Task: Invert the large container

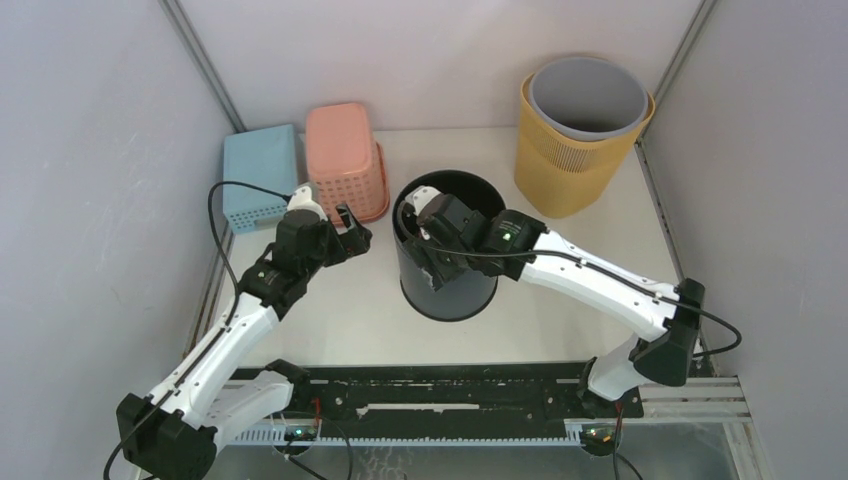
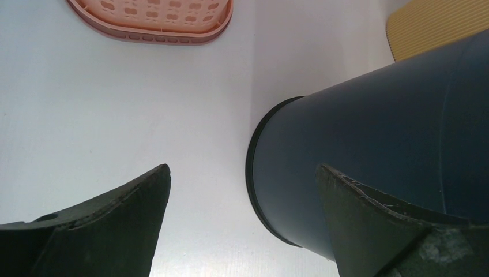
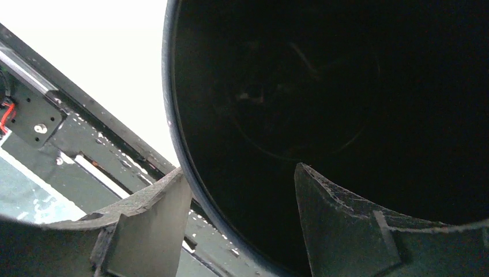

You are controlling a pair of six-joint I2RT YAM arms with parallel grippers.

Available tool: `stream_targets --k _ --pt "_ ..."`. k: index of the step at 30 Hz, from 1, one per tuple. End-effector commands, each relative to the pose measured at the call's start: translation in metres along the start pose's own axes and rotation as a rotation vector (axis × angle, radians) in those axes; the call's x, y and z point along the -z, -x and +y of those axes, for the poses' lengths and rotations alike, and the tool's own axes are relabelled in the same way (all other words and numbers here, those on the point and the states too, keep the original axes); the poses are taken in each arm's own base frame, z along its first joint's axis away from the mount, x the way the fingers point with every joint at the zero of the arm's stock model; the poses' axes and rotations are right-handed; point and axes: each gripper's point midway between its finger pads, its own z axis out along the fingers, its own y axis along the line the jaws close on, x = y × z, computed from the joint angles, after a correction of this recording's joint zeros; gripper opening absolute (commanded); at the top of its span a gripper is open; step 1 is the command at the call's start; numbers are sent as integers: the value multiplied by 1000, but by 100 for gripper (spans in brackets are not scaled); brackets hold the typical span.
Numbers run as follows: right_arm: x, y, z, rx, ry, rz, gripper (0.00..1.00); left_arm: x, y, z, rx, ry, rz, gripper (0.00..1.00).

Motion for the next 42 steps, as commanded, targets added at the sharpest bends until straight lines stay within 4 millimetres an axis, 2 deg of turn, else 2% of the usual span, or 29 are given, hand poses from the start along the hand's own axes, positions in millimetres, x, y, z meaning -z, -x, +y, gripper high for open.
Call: stream_targets --k 1,4,7,11,12,13,14,17,21,24,27,30,31,32,33,35,42 --pt "-9 3 9 110 30 61 73 10 13 -7 25 -18 -39 100" --pt "-21 0 15 155 67 114 71 13 15 0 49 2 -49 100" --pt "-32 -5 23 176 117 161 61 14 15 9 68 22 -56 100" --pt "-43 -13 25 175 149 213 37 17 14 15 78 28 -64 100" --pt "-44 -13 24 170 151 219 25 17 12 16 79 30 -63 100" --pt "-44 -11 23 161 154 214 8 17 13 16 82 31 -66 100" --pt "-41 -7 22 144 158 198 0 17 13 17 84 31 -66 100" --pt "-26 20 16 52 194 106 0 19 14 17 89 32 -76 100" --pt "20 78 5 -122 322 -115 0 23 17 18 100 30 -95 100" --pt "56 112 -1 -213 422 -268 0 26 18 19 105 30 -108 100" --pt "80 133 -9 -312 517 -381 0 29 20 20 108 31 -122 100" --pt "100 140 -18 -420 632 -493 0 33 22 23 111 37 -141 100" --pt "98 138 -22 -464 652 -513 0 34 23 24 113 42 -147 100" --pt "89 132 -28 -509 650 -520 0 35 23 25 114 43 -151 100" --pt "91 132 -29 -525 656 -541 0 36 24 26 115 47 -157 100" --pt "75 119 -33 -586 646 -552 0 37 25 28 115 53 -160 100" --pt "38 89 -30 -741 665 -587 0 38 24 28 144 55 -161 100"
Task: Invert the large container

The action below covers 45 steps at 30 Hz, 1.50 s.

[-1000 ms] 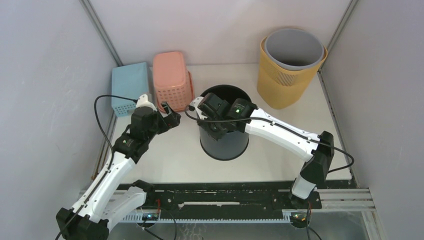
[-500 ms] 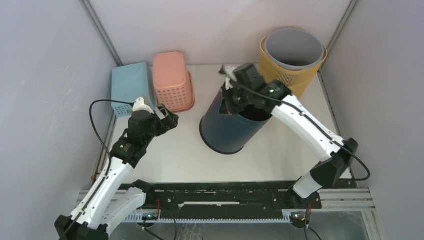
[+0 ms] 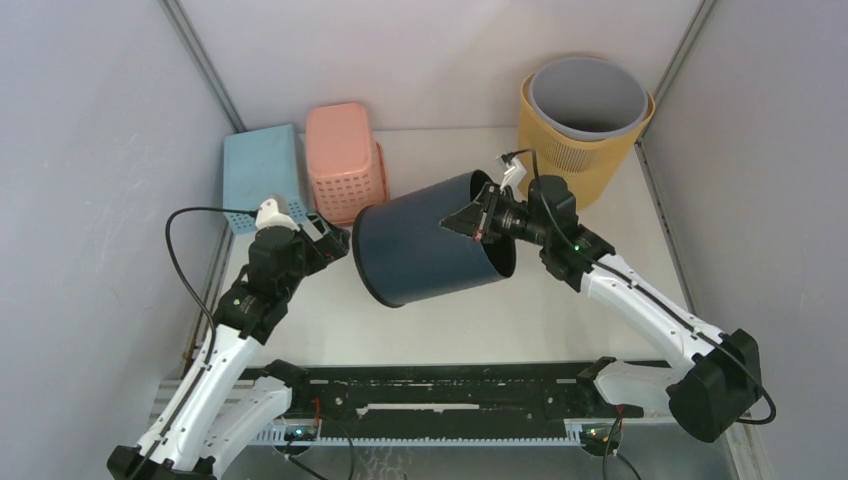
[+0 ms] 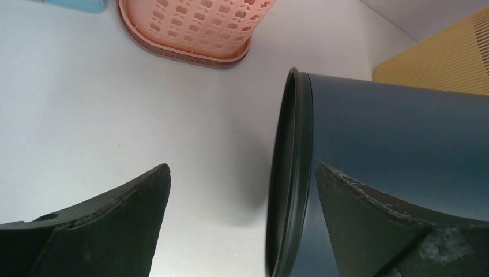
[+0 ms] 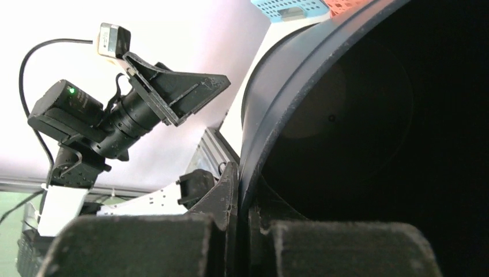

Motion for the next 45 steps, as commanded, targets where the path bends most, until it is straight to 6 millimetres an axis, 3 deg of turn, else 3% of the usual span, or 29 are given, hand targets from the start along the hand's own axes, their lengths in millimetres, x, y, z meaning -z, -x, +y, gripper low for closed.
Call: stream_targets --k 1,9,13,16,19,24,28,33,38,45 --pt "-7 8 16 -71 116 -121 0 0 1 5 40 16 -23 100" --pt "-14 -24 -23 -223 152 -156 0 7 4 6 54 10 -41 100" --pt "-22 -34 -25 -285 228 -139 0 10 9 -1 64 -17 -47 100" --pt "-28 -30 -15 -327 330 -143 0 20 22 -11 61 -47 -62 100" --pt "-31 -19 1 -376 464 -148 0 41 47 -25 50 -81 -101 100" --pt "-50 -1 21 -496 648 -139 0 103 107 -51 33 -154 -221 100" --pt "-72 5 52 -497 726 -118 0 144 137 -59 35 -185 -290 100" --pt "-98 15 92 -524 832 -117 0 169 148 -60 46 -207 -327 100" --pt "-125 27 123 -578 932 -129 0 175 147 -56 52 -207 -335 100" --pt "-171 32 132 -724 1015 -147 0 180 147 -58 61 -223 -337 100"
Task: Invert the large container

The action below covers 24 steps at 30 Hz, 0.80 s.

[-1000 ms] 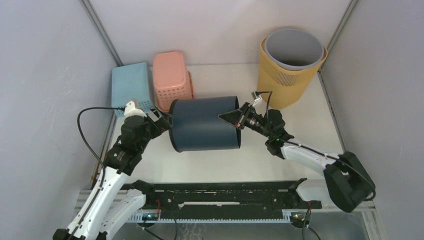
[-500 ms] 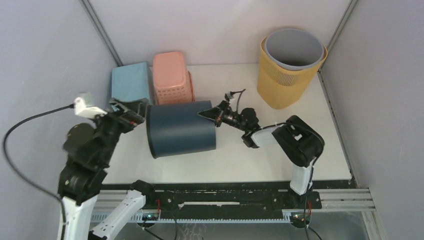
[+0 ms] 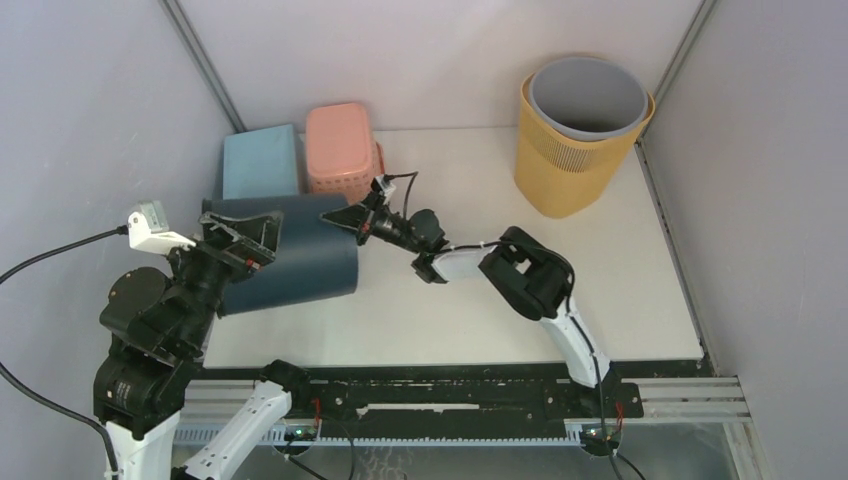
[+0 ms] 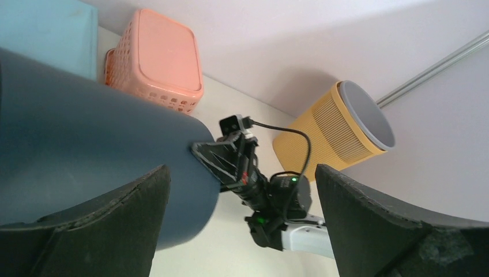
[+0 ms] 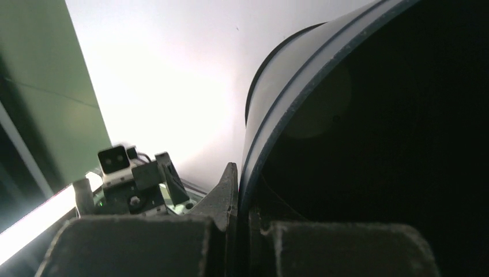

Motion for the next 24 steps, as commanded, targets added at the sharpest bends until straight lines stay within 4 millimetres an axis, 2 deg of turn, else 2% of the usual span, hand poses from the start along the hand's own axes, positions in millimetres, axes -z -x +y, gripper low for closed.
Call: stream_targets --k 1,9,12,14,18,21,24 --pt "-23 9 96 -76 392 -57 0 4 8 -4 -6 -14 -24 100" --pt "-51 16 59 -233 483 -100 0 6 9 -8 6 -35 -24 100" --pt "-57 15 50 -268 528 -99 0 6 9 -7 4 -32 -22 100" --pt "-61 14 55 -293 596 -93 0 5 8 -7 3 -30 -20 100" --pt "-58 16 61 -332 746 -93 0 4 7 -7 2 -29 -16 100" --pt "-54 20 43 -364 736 -101 0 1 4 -6 -1 -25 -9 100" --pt "-57 14 28 -380 689 -93 0 -3 1 -6 1 -27 -2 100"
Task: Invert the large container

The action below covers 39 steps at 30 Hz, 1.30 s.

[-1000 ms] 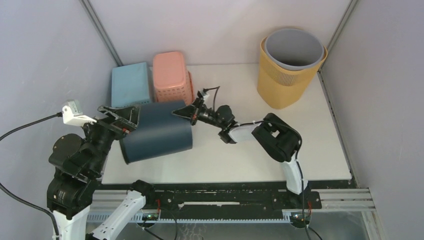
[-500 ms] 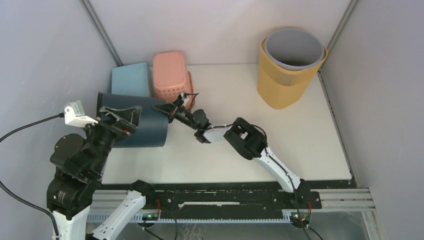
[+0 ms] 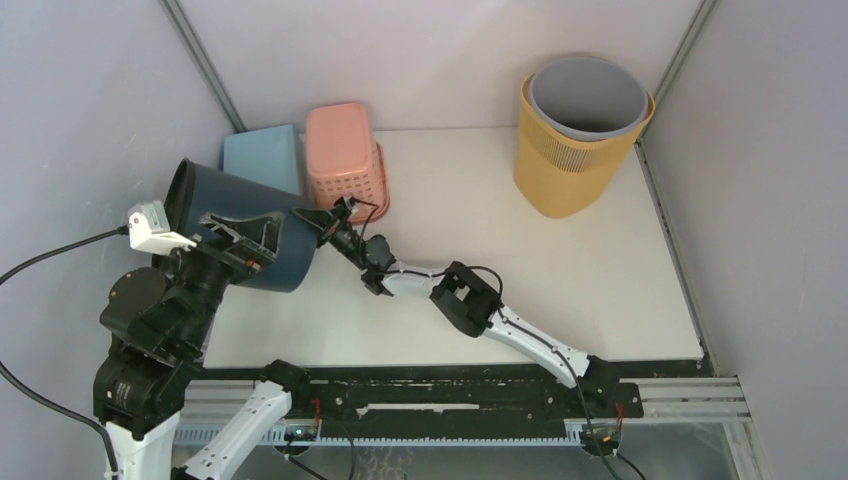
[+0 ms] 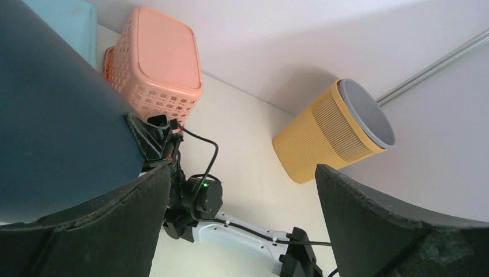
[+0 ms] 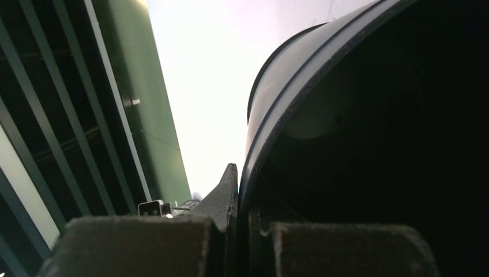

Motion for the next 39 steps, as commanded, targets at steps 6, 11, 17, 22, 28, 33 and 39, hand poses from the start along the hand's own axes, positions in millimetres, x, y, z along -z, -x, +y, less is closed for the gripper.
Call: stream_targets --k 6,11,17,22,28,33,39 --pt "5 -50 53 -141 140 89 0 -7 0 -5 2 -21 -6 100" --pt "20 -50 24 -140 47 57 20 -7 -1 -3 -3 -16 -6 100" --pt "48 -46 15 -36 -141 23 36 -8 -2 -1 -3 -11 -7 100" --pt "84 -22 24 75 -278 -36 33 -13 -8 -2 10 -23 1 100" --pt "119 -7 14 106 -401 -61 31 -21 -17 -3 22 -32 23 100" --pt "154 4 -6 91 -507 -111 30 -22 -20 -1 19 -27 27 100" --pt "178 10 -10 104 -574 -136 31 -25 -25 3 18 -14 33 100"
